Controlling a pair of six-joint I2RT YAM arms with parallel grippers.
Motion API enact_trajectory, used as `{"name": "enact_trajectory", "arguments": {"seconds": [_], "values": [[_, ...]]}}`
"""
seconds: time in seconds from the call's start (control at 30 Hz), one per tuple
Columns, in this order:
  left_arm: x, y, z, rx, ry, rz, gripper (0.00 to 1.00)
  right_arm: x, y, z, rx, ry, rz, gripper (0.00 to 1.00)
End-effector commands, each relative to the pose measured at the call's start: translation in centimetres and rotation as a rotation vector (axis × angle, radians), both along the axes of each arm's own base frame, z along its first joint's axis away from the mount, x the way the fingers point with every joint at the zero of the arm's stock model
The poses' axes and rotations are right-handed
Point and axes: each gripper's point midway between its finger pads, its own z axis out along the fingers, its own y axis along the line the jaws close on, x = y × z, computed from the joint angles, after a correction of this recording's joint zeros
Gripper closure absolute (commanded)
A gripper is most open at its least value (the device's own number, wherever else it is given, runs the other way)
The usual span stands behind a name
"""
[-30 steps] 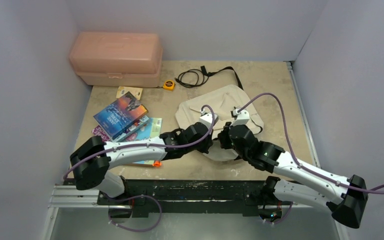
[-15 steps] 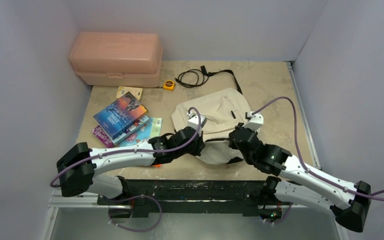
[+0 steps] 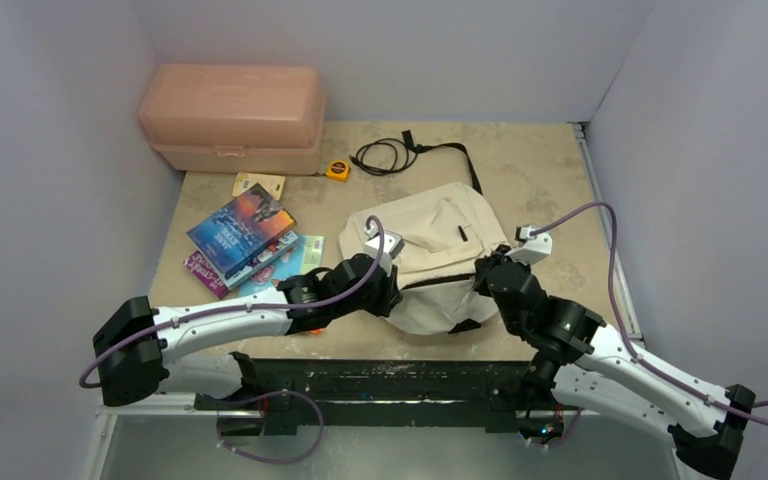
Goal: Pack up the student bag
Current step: Unzip the student bag at the center of the board.
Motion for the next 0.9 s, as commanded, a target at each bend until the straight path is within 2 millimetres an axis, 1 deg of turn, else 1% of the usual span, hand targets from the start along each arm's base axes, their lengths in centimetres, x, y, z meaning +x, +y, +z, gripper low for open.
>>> {"name": "enact_trajectory", "arguments": {"seconds": [0.0,0.03,0.07,0.13,0.23,0.27,0.37,0.43,0.53,0.63,0.7,0.77,0.87], "values": [[-1.2,-2.0,3.1,-0.074,0.003,-0.137,0.77,0.5,1.4,2.9,0.054,-0.109,0.088,1.00],[-1.2,-2.3,3.7,-0.093,-0.003,-0.144,0.66,0.4,2.0,3.2,0.068,-0.117,0.119,1.00],[-1.2,-2.6,4.5,-0.112,-0.012,-0.149,0.57,0.4,2.2,3.4,0.075,-0.121,0.134,1.00],[-0.8,-3.2,6.2,-0.143,-0.038,-0.154,0.44,0.4,2.6,3.3,0.076,-0.119,0.151,1.00],[0.1,-4.1,7.7,-0.136,-0.047,-0.147,0.35,0.2,2.9,3.4,0.085,-0.098,0.159,1.00],[0.5,-4.7,8.6,-0.146,-0.054,-0.149,0.33,0.1,3.0,3.4,0.094,-0.097,0.167,1.00],[1.4,-6.4,8.8,-0.153,-0.033,-0.162,0.30,-0.1,3.3,3.6,0.126,-0.110,0.185,1.00],[1.6,-7.6,8.9,-0.186,-0.002,-0.185,0.27,-0.2,3.4,3.7,0.140,-0.110,0.186,1.00],[1.8,-9.2,8.7,-0.203,0.008,-0.225,0.25,-0.3,3.4,3.9,0.143,-0.098,0.190,1.00],[1.6,-10.4,7.6,-0.202,0.041,-0.259,0.25,-0.4,3.5,4.0,0.154,-0.110,0.196,1.00],[1.5,-10.7,6.7,-0.201,0.066,-0.262,0.26,-0.3,3.5,4.1,0.160,-0.111,0.196,1.00],[1.5,-10.8,6.3,-0.189,0.072,-0.266,0.30,-0.4,3.7,4.2,0.161,-0.104,0.201,1.00],[2.0,-10.5,5.5,-0.149,0.071,-0.256,0.45,-0.2,4.0,3.9,0.140,-0.109,0.215,1.00]]}}
